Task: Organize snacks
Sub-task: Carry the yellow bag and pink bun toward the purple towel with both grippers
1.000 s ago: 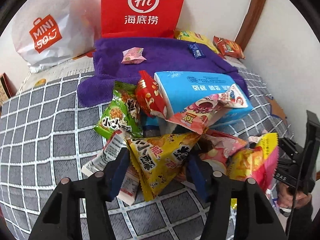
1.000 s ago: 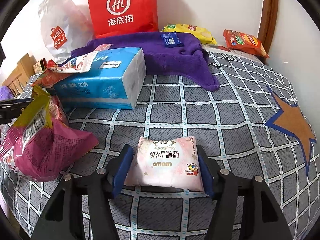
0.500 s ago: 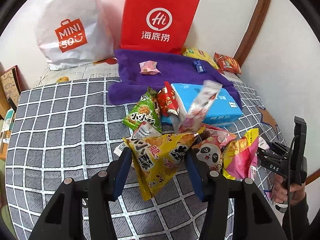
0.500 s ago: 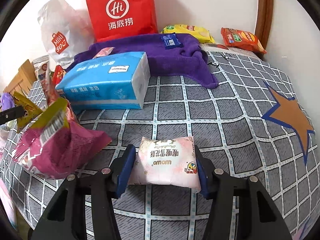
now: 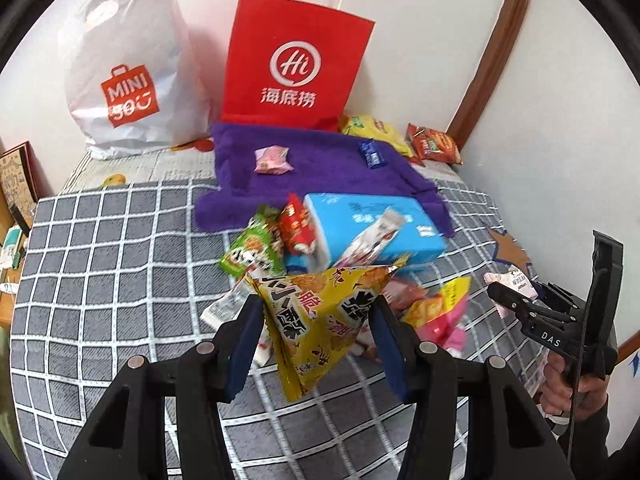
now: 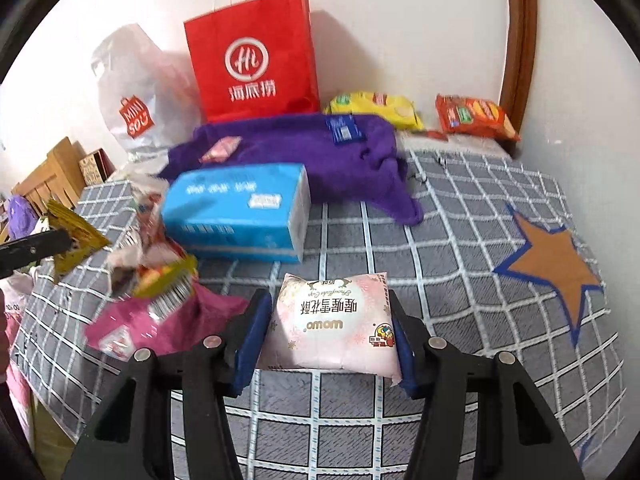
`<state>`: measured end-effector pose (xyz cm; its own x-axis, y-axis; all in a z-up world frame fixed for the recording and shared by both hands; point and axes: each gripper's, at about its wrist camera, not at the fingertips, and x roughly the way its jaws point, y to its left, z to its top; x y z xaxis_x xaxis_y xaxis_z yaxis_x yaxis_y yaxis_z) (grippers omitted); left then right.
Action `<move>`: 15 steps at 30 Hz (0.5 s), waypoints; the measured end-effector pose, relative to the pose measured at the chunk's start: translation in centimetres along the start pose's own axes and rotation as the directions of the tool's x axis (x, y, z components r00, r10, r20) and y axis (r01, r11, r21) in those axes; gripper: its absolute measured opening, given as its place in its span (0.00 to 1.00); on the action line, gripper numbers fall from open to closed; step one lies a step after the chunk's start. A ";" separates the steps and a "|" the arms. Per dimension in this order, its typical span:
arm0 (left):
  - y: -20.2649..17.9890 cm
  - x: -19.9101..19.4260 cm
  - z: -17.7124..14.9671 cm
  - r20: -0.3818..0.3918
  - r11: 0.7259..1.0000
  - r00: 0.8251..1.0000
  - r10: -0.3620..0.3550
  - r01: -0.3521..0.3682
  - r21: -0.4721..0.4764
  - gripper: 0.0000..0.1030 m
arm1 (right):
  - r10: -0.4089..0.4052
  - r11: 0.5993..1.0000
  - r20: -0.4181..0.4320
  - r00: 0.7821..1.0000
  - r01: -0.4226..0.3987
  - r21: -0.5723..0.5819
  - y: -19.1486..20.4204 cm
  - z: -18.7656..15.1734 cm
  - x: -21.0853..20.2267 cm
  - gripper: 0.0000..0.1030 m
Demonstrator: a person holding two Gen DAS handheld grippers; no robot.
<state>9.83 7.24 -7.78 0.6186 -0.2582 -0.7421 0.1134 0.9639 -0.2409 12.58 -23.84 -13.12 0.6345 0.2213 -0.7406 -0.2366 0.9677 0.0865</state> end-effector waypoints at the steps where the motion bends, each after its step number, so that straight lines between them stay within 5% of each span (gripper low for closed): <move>1: -0.2 -0.1 0.2 0.003 1.000 1.000 -0.003 0.003 0.002 0.50 | -0.002 1.000 0.009 1.000 0.002 -0.003 0.2 0.4 -0.5 0.53; 15: -3.1 0.0 4.2 0.043 0.999 0.999 -0.023 0.021 0.044 0.50 | -0.001 1.000 0.083 0.997 0.002 -0.009 1.3 5.0 -2.9 0.53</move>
<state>12.73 4.55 -4.44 0.6485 -0.2773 -0.7089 0.1602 0.9602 -0.2290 14.11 -22.59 -7.48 0.6936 0.2298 -0.6827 -0.2423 0.9670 0.0793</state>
